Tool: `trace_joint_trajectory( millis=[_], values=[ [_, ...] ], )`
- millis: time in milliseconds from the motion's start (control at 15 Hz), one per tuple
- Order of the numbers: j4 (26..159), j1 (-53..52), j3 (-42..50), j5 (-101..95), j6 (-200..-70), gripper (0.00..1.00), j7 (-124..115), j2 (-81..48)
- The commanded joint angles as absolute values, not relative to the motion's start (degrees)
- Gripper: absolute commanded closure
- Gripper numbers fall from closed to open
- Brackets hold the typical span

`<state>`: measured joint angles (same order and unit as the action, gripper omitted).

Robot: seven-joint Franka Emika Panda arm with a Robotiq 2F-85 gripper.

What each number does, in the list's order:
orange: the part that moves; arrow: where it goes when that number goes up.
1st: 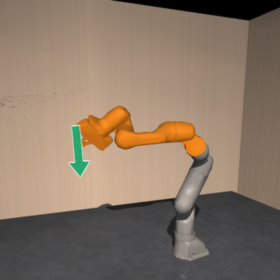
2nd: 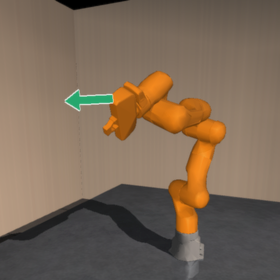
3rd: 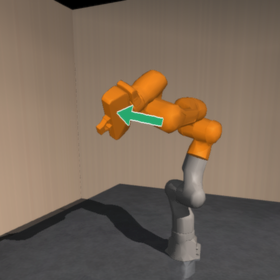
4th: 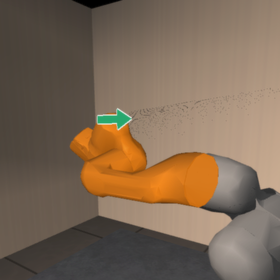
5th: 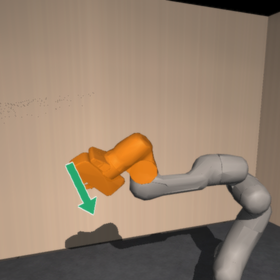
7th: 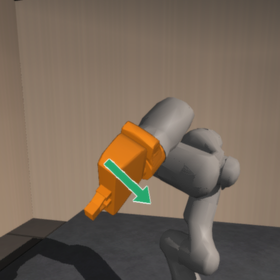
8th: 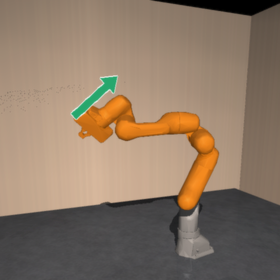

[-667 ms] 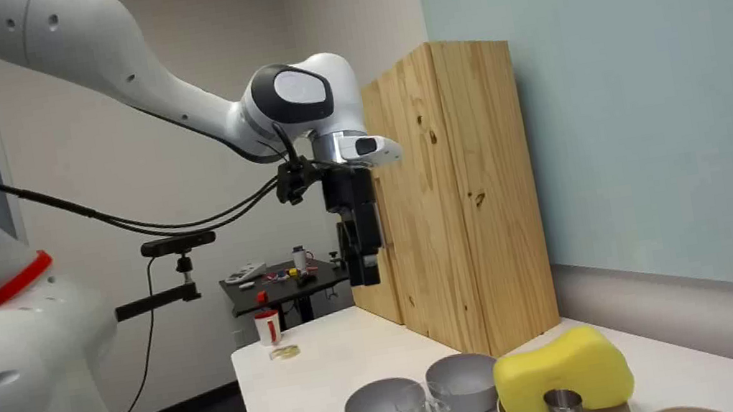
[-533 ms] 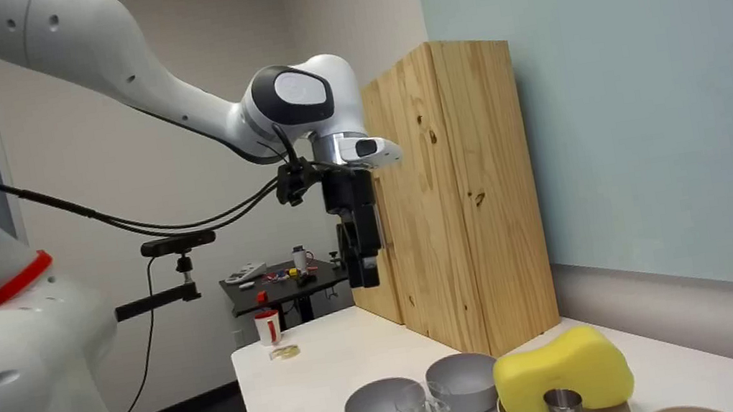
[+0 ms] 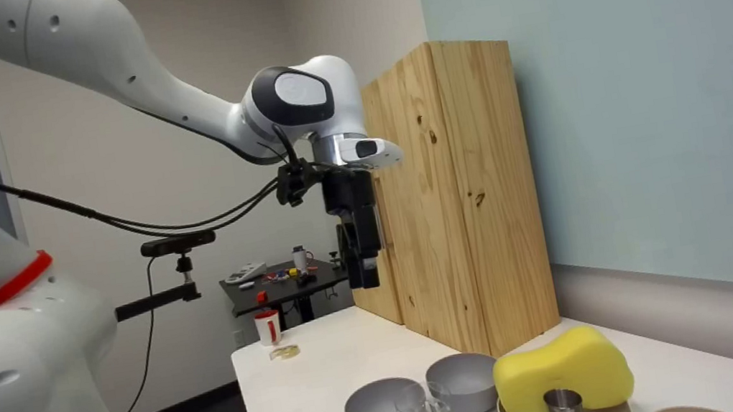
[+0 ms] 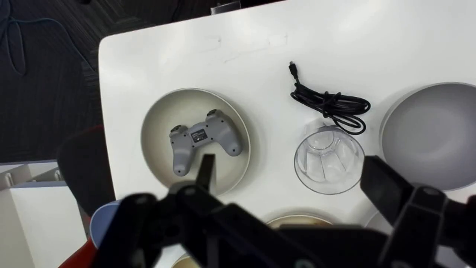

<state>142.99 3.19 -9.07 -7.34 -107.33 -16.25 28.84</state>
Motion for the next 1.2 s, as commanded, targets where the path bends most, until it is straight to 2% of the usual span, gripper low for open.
trace_joint_trajectory(
  millis=[0,333,733,1133],
  values=[
    [142.9,2.1,-8.1,-7.8,-107.2,0.00,-16.7,28.7],
    [142.7,2.3,-7.7,-7.9,-108.3,0.00,-16.3,28.0],
    [141.6,4.1,-4.5,-9.2,-122.0,0.00,-15.4,27.0],
    [141.2,5.3,0.5,-7.5,-130.3,0.00,-10.7,24.3]
  ],
)
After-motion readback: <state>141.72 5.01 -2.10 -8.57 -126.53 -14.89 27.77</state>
